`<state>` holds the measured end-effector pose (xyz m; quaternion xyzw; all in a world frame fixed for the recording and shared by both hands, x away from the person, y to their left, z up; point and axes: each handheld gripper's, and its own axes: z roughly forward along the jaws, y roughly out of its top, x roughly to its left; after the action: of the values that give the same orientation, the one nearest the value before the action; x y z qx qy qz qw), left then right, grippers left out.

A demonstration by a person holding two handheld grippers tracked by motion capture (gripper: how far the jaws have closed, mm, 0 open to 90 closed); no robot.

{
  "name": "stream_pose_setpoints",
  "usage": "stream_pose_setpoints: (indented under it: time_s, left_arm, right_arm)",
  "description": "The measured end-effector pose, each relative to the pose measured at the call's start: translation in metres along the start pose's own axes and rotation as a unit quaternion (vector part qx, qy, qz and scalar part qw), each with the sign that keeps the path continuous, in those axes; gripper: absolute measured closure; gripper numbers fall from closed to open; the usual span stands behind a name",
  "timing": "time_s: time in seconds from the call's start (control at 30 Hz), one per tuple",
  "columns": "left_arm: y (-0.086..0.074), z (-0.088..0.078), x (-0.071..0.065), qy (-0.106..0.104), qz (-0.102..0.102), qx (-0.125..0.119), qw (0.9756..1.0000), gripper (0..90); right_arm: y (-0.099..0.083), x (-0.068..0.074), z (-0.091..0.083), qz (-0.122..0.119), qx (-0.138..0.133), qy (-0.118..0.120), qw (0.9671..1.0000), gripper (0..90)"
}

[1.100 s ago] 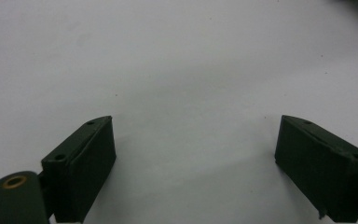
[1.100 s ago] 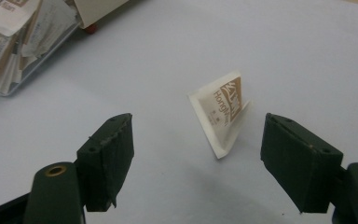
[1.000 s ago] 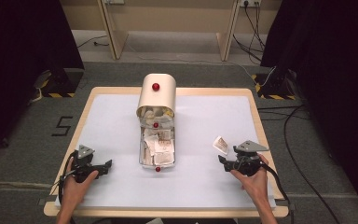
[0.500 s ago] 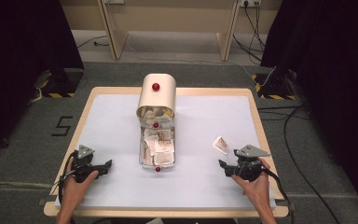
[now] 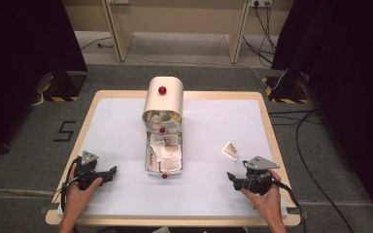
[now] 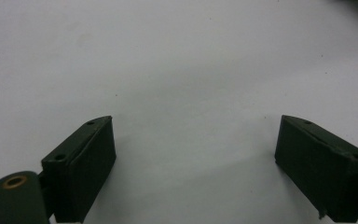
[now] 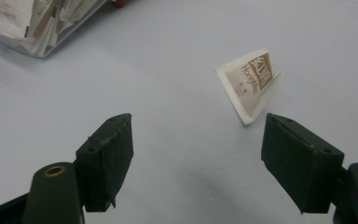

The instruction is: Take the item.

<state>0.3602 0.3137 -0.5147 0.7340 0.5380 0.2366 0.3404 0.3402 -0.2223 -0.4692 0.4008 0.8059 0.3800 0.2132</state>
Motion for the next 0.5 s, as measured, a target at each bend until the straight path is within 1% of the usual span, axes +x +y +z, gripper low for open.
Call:
stream_pose_setpoints:
  time_s: [0.3,0.43,0.5]
  left_arm:
    - [0.0,0.0,0.0,0.0,0.0,0.0,1.0,11.4]
    - [0.0,0.0,0.0,0.0,0.0,0.0,1.0,11.4]
    - [0.0,0.0,0.0,0.0,0.0,0.0,1.0,11.4]
  right_arm:
    - [-0.006,0.008,0.0,-0.002,0.014,0.007,0.9999,25.5]
    - [-0.009,0.012,-0.001,-0.009,0.024,0.007,0.9996,25.3]
    - [-0.012,0.012,-0.001,0.003,0.02,0.013,0.9997,25.9]
